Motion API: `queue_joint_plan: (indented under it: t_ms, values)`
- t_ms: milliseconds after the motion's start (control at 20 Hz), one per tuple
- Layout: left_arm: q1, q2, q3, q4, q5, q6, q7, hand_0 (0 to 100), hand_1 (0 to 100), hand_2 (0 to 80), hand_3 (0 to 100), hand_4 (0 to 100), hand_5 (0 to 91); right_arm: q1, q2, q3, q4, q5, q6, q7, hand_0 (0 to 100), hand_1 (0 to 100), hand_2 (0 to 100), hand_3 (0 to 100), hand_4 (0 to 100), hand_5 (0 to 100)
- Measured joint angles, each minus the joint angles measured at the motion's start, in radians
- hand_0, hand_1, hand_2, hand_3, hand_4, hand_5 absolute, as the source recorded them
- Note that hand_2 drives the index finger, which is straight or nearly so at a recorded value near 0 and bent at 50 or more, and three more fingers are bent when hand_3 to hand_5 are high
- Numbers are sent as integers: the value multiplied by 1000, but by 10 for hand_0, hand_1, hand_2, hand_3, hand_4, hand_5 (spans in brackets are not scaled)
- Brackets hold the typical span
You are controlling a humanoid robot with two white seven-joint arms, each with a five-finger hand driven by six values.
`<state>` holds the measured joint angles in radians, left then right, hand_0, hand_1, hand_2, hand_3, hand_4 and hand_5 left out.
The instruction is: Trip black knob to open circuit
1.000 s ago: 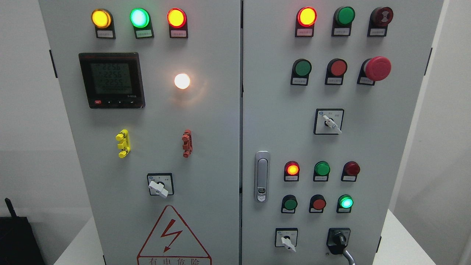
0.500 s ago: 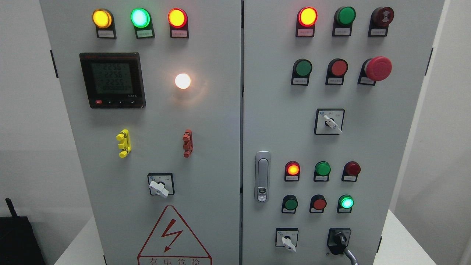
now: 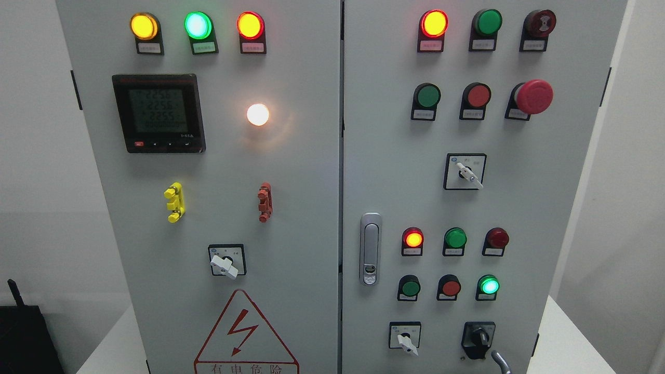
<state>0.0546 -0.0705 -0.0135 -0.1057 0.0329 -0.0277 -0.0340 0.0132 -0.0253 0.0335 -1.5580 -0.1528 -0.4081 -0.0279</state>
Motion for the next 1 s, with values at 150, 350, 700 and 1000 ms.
queue_joint_plan:
  t_ms: [150,350,700,1000]
  values:
    - [0,0,0,0,0,0,0,120,389,0,0,0,0,2,0,-1,-7,0,0,4,759,780,0,1000,916,899]
    - [0,0,0,0,0,0,0,120,389,0,0,0,0,48,5,0,-60,-4,0,-3,786,792,0,1000,903,863]
    - [0,0,0,0,0,0,0,120,389,0,0,0,0,162,25,26,-140,-6,0,-38,829,767,0,1000,865,806]
    - [0,0,0,0,0,0,0,120,389,0,0,0,0,223,36,38,-185,-6,-5,-44,832,716,0,878,735,722]
